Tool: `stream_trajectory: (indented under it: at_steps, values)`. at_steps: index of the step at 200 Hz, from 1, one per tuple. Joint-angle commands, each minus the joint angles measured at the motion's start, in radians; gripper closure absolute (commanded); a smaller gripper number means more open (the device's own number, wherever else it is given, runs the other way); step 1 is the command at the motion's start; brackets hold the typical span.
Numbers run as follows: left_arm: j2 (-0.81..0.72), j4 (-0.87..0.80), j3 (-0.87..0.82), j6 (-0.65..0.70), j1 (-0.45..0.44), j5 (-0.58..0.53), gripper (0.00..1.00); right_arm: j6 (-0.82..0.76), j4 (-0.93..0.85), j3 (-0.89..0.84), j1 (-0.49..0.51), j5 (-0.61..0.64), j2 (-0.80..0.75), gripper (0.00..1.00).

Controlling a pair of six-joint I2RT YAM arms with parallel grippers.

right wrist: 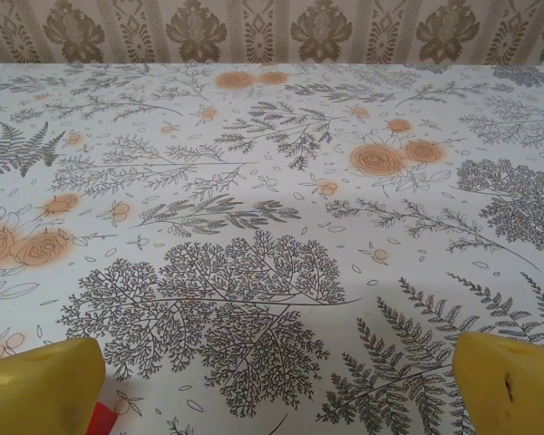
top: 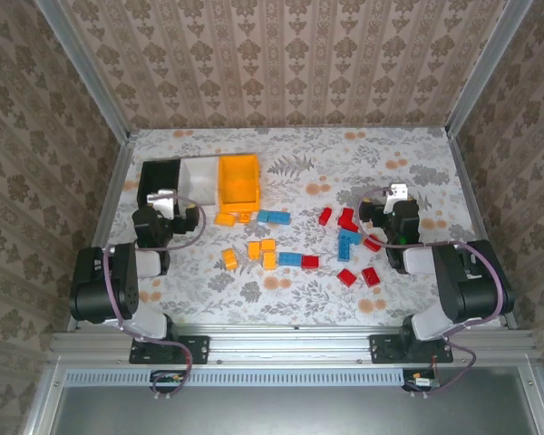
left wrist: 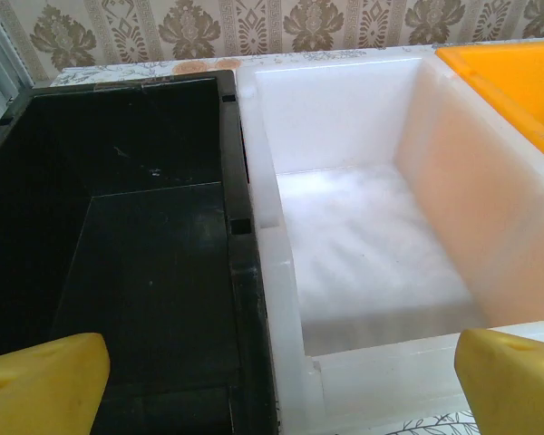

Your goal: Sort the legos into containers by color

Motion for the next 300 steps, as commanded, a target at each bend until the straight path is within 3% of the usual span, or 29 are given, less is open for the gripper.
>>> stream_trajectory:
  at_steps: [1, 196, 233, 248, 269, 282, 300]
  values:
    - [0.012, 0.013, 0.007, 0.008, 0.001, 0.018, 0.0, -0.002, 0.018, -0.005, 0.001, 0.016, 0.006, 0.0]
    - [0.012, 0.006, 0.01, 0.007, 0.006, 0.019, 0.0, 0.012, -0.01, 0.009, -0.031, -0.049, 0.008, 0.0]
    - [-0.004, 0.007, 0.001, -0.046, -0.016, -0.188, 0.0, 0.014, -0.005, 0.007, -0.031, -0.041, 0.003, 0.0]
    - [-0.046, -0.091, 0.035, -0.04, -0.043, -0.271, 0.0, 0.038, -0.064, 0.028, -0.031, 0.011, -0.028, 0.0]
    - [-0.154, -0.404, 0.163, -0.071, -0.066, -0.431, 0.0, 0.058, -0.281, 0.121, -0.031, 0.07, -0.095, 0.0]
    - [-0.214, -0.573, 0.245, -0.157, -0.066, -0.528, 0.0, 0.069, -0.398, 0.182, -0.031, 0.101, -0.123, 0.0]
    - [-0.263, -0.71, 0.329, -0.211, -0.062, -0.494, 0.0, 0.171, -0.592, 0.267, -0.034, 0.131, -0.175, 0.0]
